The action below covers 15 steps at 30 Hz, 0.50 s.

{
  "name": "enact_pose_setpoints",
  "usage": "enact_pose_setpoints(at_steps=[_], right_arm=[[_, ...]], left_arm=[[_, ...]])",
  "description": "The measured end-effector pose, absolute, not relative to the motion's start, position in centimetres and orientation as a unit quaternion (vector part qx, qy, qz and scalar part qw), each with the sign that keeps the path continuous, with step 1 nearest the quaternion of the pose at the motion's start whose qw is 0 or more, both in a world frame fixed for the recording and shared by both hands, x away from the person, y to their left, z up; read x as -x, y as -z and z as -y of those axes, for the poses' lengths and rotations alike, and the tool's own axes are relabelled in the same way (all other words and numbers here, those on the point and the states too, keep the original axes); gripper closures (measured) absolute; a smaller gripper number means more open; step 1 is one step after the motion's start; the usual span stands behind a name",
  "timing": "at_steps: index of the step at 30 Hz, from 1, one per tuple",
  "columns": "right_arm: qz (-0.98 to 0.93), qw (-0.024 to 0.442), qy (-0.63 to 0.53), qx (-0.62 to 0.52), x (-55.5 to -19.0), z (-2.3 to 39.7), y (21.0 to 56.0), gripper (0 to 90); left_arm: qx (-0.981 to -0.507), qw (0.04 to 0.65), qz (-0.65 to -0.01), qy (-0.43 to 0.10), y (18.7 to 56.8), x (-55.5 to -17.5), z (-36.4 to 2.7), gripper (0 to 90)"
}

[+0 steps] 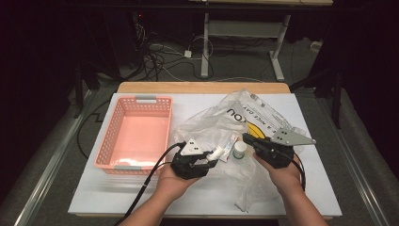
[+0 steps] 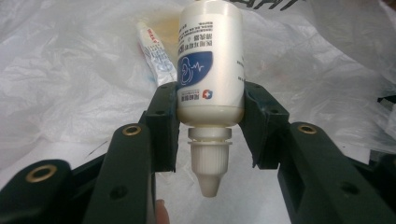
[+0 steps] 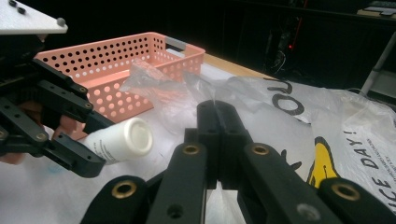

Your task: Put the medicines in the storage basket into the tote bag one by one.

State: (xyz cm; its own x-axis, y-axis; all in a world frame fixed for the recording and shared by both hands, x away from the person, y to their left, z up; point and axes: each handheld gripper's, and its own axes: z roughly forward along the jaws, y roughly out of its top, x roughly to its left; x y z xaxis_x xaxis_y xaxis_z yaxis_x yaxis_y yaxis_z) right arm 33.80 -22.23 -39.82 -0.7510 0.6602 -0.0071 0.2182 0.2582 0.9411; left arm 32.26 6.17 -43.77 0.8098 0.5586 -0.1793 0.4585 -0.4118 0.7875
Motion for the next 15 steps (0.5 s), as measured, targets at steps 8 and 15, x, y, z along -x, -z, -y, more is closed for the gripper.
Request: enact_pose_setpoints(at_steps=[8,15], right_arm=[[-0.766,0.215,-0.534,-0.284,-33.4,22.4,39.8,90.0],[-0.764,0.215,-0.537,-0.286,-33.1,22.6,39.7,90.0]], left_arm=[[-0.841,0.45,-0.295,-0.055,44.3,-31.9,-5.3,58.1],[-0.842,0.452,-0.29,-0.05,44.4,-31.5,-4.2,58.1]])
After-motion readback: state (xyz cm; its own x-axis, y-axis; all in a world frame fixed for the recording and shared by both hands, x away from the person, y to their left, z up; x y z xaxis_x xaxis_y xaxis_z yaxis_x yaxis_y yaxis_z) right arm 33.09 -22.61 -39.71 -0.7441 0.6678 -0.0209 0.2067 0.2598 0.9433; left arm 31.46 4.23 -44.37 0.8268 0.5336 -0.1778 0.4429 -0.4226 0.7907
